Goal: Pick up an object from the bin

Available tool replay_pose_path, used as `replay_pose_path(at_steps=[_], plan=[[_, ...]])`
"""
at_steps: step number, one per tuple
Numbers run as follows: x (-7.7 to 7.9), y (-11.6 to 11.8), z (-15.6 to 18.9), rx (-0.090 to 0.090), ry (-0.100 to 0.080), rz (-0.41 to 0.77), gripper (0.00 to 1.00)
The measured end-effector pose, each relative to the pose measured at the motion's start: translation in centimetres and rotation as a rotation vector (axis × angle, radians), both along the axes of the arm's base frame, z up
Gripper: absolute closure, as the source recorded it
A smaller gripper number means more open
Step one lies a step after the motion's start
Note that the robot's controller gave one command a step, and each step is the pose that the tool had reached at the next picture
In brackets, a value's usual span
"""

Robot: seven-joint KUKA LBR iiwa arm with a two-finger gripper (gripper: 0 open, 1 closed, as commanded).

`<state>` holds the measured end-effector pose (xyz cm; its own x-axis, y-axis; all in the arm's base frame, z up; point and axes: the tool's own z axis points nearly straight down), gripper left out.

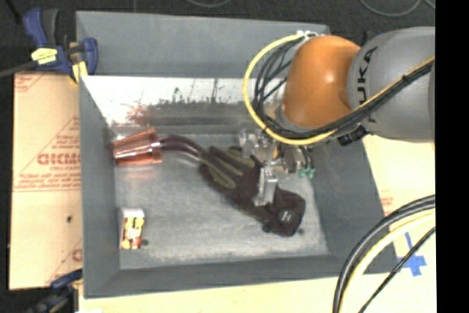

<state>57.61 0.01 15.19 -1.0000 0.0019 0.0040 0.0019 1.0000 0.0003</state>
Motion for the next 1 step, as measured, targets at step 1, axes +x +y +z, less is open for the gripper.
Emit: replay_pose_path(at_steps=[1], plan=[[0.14, 0.0, 0.46, 0.0, -0.008, 0.0, 0.0]])
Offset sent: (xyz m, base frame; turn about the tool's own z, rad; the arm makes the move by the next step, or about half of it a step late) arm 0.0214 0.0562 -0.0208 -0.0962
